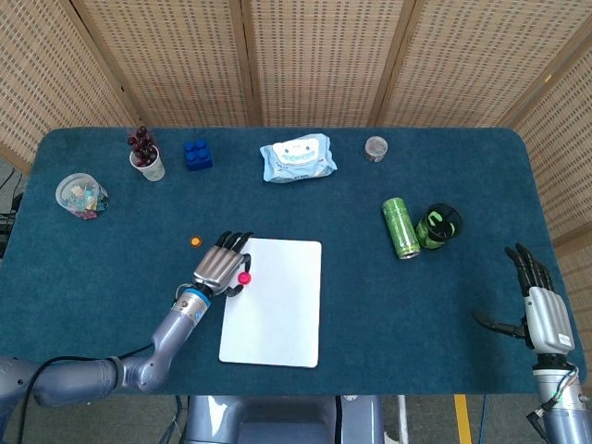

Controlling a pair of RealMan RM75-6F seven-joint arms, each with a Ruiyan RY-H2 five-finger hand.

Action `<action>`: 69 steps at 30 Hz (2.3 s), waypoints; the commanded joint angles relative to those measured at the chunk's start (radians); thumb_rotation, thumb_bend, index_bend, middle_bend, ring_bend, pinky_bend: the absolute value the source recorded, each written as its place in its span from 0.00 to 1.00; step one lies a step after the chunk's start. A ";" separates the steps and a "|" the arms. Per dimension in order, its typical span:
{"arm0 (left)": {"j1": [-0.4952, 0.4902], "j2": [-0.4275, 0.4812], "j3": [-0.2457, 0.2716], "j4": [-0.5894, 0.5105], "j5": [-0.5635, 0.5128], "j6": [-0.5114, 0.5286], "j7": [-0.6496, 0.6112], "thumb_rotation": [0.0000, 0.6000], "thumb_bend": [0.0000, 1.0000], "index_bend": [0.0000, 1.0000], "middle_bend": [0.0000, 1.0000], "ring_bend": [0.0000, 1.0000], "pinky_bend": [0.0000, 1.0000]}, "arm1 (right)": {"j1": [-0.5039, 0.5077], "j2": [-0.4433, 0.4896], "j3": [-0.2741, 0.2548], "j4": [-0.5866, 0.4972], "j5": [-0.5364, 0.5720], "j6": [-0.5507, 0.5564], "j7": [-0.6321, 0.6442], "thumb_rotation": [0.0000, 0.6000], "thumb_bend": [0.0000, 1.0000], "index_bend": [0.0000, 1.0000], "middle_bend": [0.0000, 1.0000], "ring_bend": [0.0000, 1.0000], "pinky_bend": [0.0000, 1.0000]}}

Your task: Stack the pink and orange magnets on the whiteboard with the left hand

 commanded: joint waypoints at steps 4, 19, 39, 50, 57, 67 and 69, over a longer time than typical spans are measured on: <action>0.002 0.004 0.002 0.001 0.012 0.001 -0.019 1.00 0.28 0.13 0.00 0.00 0.00 | 0.000 0.000 0.000 -0.001 0.000 0.000 -0.001 1.00 0.10 0.00 0.00 0.00 0.00; 0.049 0.083 -0.019 0.069 0.023 0.045 -0.095 1.00 0.30 0.15 0.00 0.00 0.00 | 0.002 0.002 -0.001 -0.003 0.003 -0.005 -0.002 1.00 0.10 0.00 0.00 0.00 0.00; 0.062 -0.024 -0.037 0.380 0.042 -0.075 -0.250 1.00 0.36 0.33 0.00 0.00 0.00 | 0.003 0.006 -0.001 -0.009 0.009 -0.011 -0.007 1.00 0.10 0.00 0.00 0.00 0.00; 0.061 -0.071 -0.053 0.454 0.062 -0.075 -0.261 1.00 0.36 0.34 0.00 0.00 0.00 | 0.003 0.006 0.000 -0.010 0.010 -0.011 -0.006 1.00 0.10 0.00 0.00 0.00 0.00; 0.068 -0.088 -0.056 0.483 0.066 -0.088 -0.268 1.00 0.36 0.35 0.00 0.00 0.00 | 0.004 0.007 -0.001 -0.011 0.010 -0.013 -0.004 1.00 0.10 0.00 0.00 0.00 0.00; 0.078 -0.102 -0.066 0.510 0.092 -0.091 -0.292 1.00 0.36 0.40 0.00 0.00 0.00 | 0.004 0.008 -0.001 -0.012 0.010 -0.013 -0.004 1.00 0.10 0.00 0.00 0.00 0.00; 0.079 -0.106 -0.068 0.515 0.097 -0.088 -0.294 1.00 0.36 0.45 0.00 0.00 0.00 | 0.004 0.008 -0.001 -0.012 0.011 -0.013 -0.004 1.00 0.10 0.00 0.00 0.00 0.00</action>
